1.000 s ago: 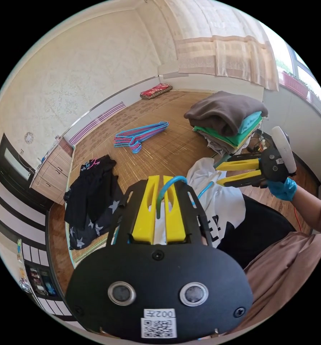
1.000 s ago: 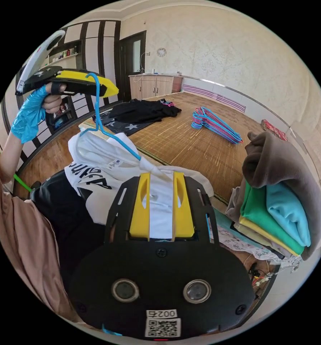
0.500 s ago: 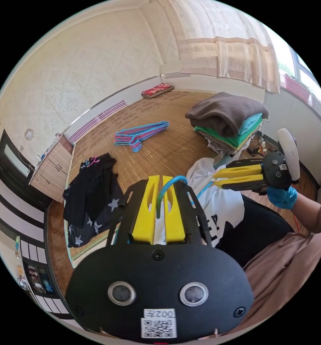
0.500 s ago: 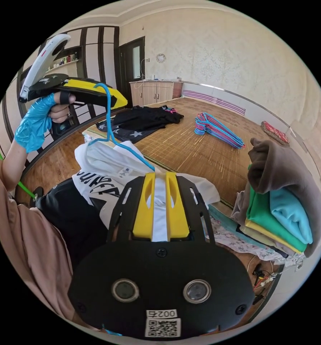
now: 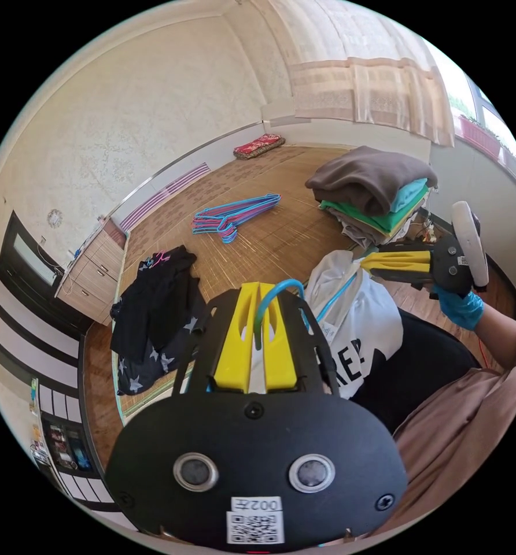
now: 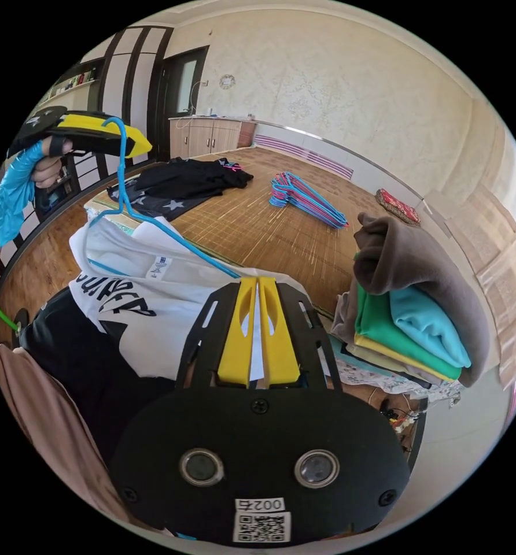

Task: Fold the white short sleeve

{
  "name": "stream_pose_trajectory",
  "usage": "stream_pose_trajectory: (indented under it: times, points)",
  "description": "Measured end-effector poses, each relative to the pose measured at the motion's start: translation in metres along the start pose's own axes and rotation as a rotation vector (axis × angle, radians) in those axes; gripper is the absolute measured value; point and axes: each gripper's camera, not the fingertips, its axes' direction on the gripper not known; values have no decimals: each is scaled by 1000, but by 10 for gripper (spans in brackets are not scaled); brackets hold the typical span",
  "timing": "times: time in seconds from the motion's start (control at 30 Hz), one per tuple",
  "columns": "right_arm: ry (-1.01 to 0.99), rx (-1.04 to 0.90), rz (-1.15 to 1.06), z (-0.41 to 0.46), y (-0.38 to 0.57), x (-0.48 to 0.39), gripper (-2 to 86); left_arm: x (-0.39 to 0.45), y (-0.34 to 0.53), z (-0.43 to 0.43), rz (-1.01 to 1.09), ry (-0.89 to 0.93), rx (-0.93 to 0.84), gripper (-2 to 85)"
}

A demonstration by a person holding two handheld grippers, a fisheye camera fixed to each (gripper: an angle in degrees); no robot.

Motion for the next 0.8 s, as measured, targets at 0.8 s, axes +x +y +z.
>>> stream_pose_trajectory:
  times: [0.8]
  points:
    - [-36, -22, 48, 12, -28, -12, -8, -2, 20, -33, -39, -17, 99, -10]
